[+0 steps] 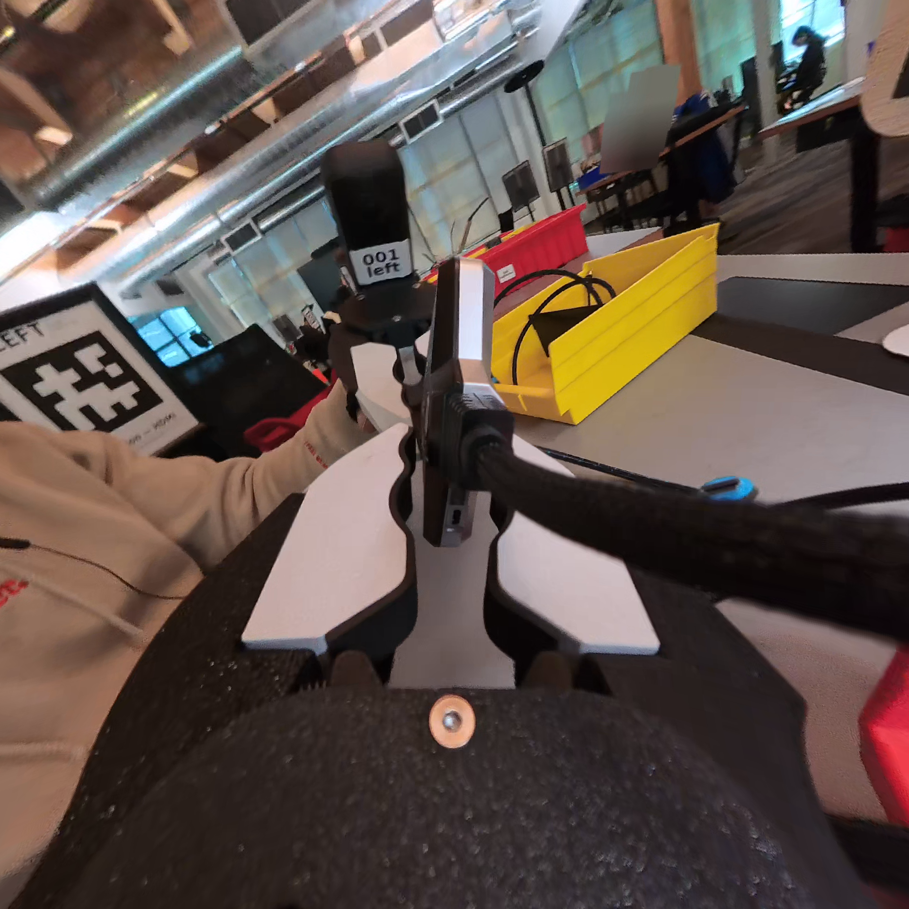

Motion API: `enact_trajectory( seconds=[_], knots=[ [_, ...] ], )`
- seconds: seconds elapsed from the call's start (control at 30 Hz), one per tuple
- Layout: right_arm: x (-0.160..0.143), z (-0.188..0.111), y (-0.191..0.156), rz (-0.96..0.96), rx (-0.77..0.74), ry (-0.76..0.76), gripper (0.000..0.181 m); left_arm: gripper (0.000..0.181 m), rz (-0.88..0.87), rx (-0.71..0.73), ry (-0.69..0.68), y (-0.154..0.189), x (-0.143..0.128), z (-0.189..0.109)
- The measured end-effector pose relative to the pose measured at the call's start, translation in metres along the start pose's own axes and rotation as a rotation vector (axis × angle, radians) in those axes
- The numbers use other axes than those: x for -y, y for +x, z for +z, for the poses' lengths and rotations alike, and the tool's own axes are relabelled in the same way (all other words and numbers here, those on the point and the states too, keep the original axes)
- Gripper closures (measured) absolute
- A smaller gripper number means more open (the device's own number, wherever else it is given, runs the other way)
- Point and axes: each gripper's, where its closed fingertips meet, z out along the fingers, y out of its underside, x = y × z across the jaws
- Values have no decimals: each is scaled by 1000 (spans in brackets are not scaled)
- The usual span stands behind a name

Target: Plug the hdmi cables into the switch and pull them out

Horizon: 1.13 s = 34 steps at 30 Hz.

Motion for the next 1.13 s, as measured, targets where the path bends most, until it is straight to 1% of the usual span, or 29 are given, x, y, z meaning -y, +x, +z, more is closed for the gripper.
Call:
enact_trajectory(
  seconds=[0.07, 0.1, 0.17, 0.2, 0.23, 0.3, 0.33, 0.4, 0.43, 0.5, 0.57, 0.6, 0.63, 0.7, 0.77, 0.8, 0.87, 0.9, 0.97, 1.0, 1.07, 1.13],
  knots=[
    [4, 0, 2, 5, -24, 20, 154, 168, 7, 8, -1, 0, 0, 4],
    [4, -1, 2, -1, -29, 23, 157, 168, 14, 1, -8, 2, -1, 6],
    [3, -2, -3, -41, -8, 13, 158, 168, 45, 4, -4, 4, 0, 7],
    [3, -2, -4, -60, -8, 7, 158, 166, 59, 15, 27, 4, 5, 4],
    [2, -2, -7, -76, 2, -9, 158, 159, 67, 22, 65, 4, 13, -2],
    [1, -3, -12, -102, 24, -26, 159, 150, 70, 77, 132, 0, 29, -27],
    [2, -4, -14, -104, 31, -29, 158, 150, 75, 139, 165, -7, 37, -45],
    [4, -7, -16, -102, 39, -33, 158, 152, 82, 315, 199, -31, 47, -88],
    [4, -8, -16, -102, 40, -32, 158, 152, 73, 421, 168, -48, 46, -112],
    [4, -8, -16, -95, 50, -32, 158, 150, 53, 675, 6, -92, 32, -164],
    [2, -7, -14, -87, 53, -33, 158, 148, 61, 926, -216, -138, 10, -222],
    [2, -6, -14, -83, 57, -33, 158, 147, 53, 1024, -335, -158, -3, -250],
    [1, -5, -14, -81, 60, -33, 158, 146, 33, 1094, -448, -175, -18, -274],
    [-2, -3, -15, -83, 62, -39, 158, 144, -11, 1152, -641, -200, -49, -305],
    [-5, -2, -15, -93, 61, -52, 158, 142, -8, 1188, -806, -218, -77, -324],
    [-5, -1, -16, -98, 62, -56, 158, 144, -2, 1193, -875, -225, -89, -329],
    [-6, -2, -16, -99, 63, -55, 158, 164, 29, 1193, -987, -231, -105, -333],
    [-5, -3, -15, -97, 62, -53, 158, 173, 76, 1217, -1044, -233, -106, -338],
    [-4, -5, -14, -95, 63, -44, 158, 174, 119, 1217, -1134, -226, -103, -342],
    [-3, -6, -13, -91, 63, -39, 158, 174, 134, 1222, -1157, -220, -96, -344],
    [-1, -8, -12, -84, 66, -30, 158, 175, 169, 1229, -1185, -202, -75, -348],
    [0, -10, -13, -83, 73, -25, 158, 174, 202, 1257, -1187, -179, -48, -352]
  ],
)
